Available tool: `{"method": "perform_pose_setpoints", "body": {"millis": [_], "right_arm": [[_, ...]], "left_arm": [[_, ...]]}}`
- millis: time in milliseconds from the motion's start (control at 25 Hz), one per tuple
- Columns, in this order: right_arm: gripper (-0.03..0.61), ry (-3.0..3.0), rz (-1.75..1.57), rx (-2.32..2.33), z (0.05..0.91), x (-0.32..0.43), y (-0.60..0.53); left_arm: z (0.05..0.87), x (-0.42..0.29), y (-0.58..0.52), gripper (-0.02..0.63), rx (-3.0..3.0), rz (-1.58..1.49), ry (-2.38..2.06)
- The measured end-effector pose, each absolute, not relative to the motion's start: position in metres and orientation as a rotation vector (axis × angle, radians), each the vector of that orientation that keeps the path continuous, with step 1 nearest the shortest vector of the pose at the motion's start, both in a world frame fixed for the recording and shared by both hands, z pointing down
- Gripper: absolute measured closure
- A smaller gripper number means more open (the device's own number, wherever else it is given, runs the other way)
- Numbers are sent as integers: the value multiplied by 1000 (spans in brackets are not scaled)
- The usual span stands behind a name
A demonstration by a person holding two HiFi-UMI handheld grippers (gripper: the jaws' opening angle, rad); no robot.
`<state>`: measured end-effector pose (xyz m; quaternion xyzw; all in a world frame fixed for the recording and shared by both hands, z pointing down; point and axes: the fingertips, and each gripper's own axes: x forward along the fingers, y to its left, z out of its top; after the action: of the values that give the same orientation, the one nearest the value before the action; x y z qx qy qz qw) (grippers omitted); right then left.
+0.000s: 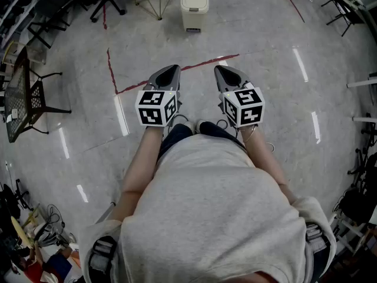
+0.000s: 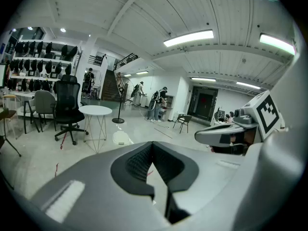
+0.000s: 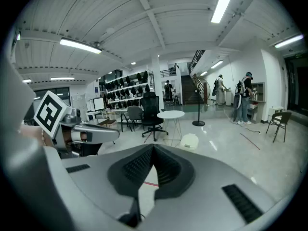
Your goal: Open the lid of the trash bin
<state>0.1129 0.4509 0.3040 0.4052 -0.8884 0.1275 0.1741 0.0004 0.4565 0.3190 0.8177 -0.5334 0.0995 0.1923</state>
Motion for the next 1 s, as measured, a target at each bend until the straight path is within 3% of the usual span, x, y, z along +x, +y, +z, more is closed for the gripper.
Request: {"method": "perform_pose_setpoints", "body": {"millis": [1000], "right_arm": [[571, -2639, 415, 1055, 304, 123, 453]], "left_arm": [[345, 46, 469, 604, 2268, 253, -1420]]}}
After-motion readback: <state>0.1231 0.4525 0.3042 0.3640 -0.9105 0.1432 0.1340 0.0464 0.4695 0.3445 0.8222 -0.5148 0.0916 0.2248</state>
